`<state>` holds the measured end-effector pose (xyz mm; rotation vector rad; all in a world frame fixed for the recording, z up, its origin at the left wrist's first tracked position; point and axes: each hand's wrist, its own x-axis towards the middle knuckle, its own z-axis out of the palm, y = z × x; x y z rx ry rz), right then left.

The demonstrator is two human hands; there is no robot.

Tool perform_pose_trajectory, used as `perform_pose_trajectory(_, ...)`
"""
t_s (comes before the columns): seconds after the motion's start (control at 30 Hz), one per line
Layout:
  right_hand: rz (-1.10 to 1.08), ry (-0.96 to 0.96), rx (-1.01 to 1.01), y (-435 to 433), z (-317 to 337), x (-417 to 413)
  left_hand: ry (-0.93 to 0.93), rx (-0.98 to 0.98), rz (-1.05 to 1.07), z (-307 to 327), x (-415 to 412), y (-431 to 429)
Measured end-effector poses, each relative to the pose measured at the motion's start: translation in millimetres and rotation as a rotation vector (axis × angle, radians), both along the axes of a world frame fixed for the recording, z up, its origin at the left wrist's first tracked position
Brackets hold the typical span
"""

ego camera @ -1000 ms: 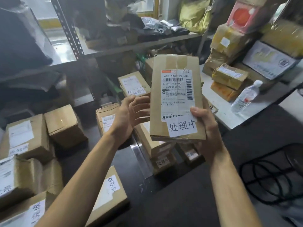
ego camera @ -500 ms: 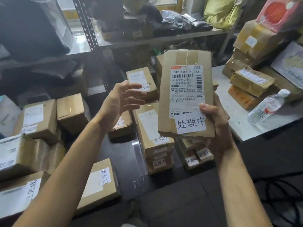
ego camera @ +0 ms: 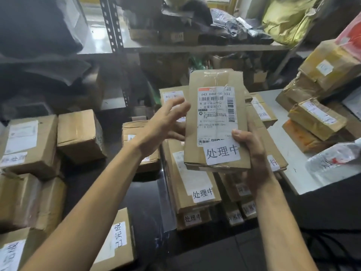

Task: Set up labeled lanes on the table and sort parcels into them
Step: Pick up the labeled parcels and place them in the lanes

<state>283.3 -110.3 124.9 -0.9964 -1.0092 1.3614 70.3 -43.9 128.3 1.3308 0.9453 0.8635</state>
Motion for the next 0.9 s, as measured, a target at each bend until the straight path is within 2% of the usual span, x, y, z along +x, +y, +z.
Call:
perform_pose_trajectory(0.13,0.081,0.047,-0.129,4,-17,-4,0.040,-0.080,0.038,-21,-1,1)
perform_pose_trajectory(0.6,0.245,0.065,-0.288,-10,-61,-1,0.119,-0.264,0.245,-75,7,-54)
perform_pose_trajectory(0.8,0.259,0.100,-0.282,-11,-66,-5,0.132,-0.208,0.304,-91,12,-60)
perform_pose_trajectory(0.9,0.236,0.157,-0.274,-11,-72,-8,0.129,-0.154,0.447,-98,25,-61)
